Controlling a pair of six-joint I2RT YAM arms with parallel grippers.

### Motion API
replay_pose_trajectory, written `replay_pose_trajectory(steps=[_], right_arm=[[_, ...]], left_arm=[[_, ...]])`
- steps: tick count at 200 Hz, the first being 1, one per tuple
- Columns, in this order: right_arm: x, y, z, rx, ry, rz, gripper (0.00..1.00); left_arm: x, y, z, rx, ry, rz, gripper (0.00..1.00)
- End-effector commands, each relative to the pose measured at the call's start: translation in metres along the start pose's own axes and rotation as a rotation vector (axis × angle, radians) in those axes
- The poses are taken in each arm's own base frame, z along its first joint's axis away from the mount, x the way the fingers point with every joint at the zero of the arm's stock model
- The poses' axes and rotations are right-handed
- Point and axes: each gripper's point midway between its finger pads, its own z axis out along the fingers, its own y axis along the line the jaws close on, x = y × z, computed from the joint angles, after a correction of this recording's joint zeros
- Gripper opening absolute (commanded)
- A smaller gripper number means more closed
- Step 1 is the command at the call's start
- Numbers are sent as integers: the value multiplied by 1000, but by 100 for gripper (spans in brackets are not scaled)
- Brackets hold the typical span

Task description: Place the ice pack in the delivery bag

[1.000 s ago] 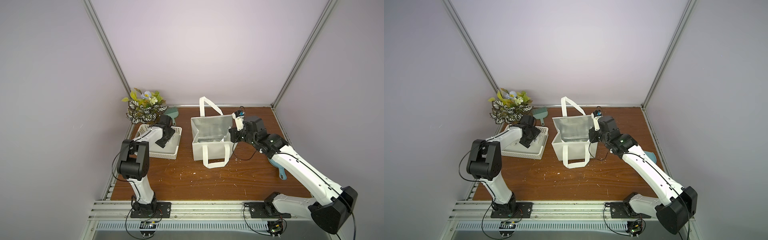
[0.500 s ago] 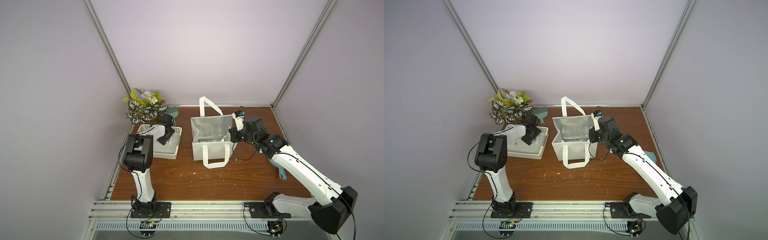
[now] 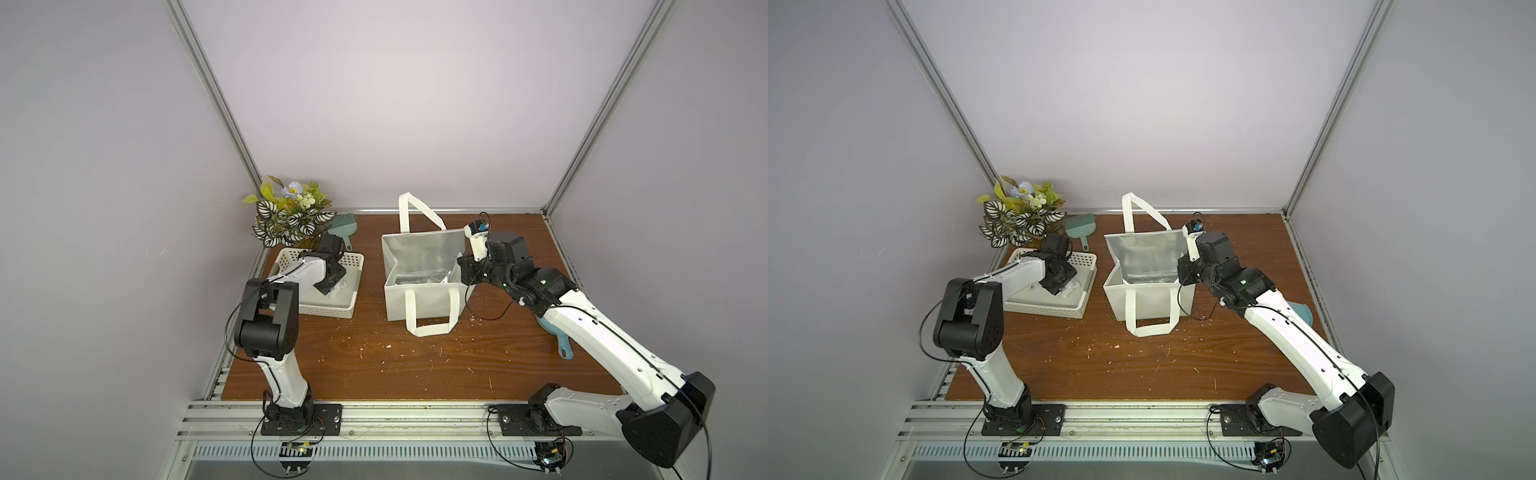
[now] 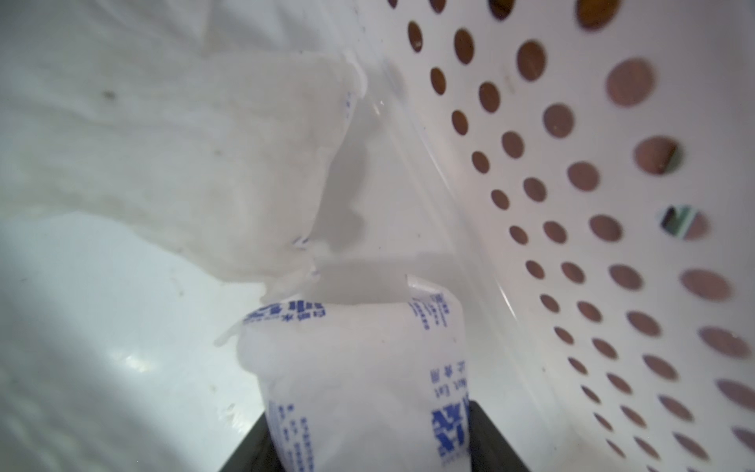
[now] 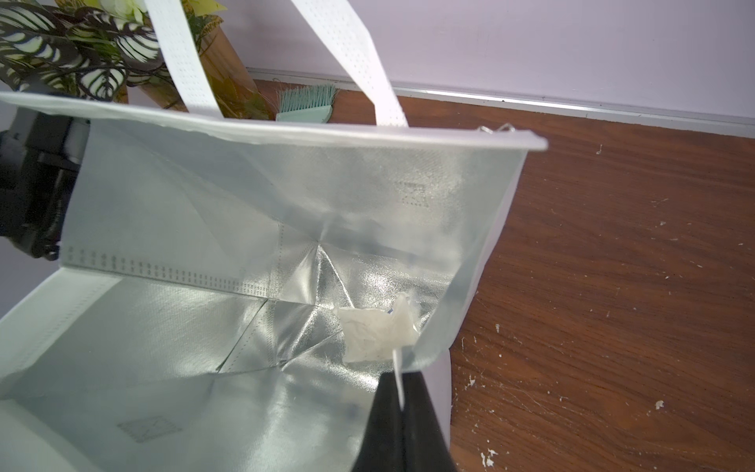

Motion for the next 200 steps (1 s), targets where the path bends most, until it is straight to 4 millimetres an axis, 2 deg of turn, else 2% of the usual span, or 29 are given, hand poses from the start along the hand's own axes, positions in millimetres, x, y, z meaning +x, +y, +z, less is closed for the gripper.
replay_pose_trajectory(steps=[1,21,61,85,103,116,125,131,134,137,149,178,200], right_arm=[[-11,4,0,-15,-44,-11,1],[-11,5,-1,-18,-47,-14,1],[-11,6,-1,-25,-45,-13,1],[-10,7,1,-31,-39,-8,1],[-8,9,2,-44,-34,-4,1],[-8,11,1,-58,-36,-2,1],[-8,12,0,-63,-36,-2,2],[-8,12,-1,-64,-36,-3,1],[-8,12,-1,-64,-36,-2,1],[-7,12,-2,-66,-34,-1,1],[-7,13,-4,-69,-34,1,1],[-6,12,-13,-74,-41,11,2],[-5,12,-18,-75,-45,10,2]], left_arm=[[-8,-9,-42,90,-43,45,35],[-16,-22,-87,194,-112,103,35],[-29,-73,-210,480,-314,321,34],[-7,-117,-288,667,-400,516,35],[24,-149,-333,834,-404,674,35],[47,-165,-358,938,-410,802,35],[64,-174,-369,992,-413,898,34],[80,-178,-370,1016,-400,967,34],[82,-182,-383,1052,-415,989,34],[89,-184,-388,1076,-413,1021,34],[112,-193,-392,1115,-398,1111,34],[152,-207,-368,1113,-290,1268,28],[187,-209,-341,1071,-216,1399,30]])
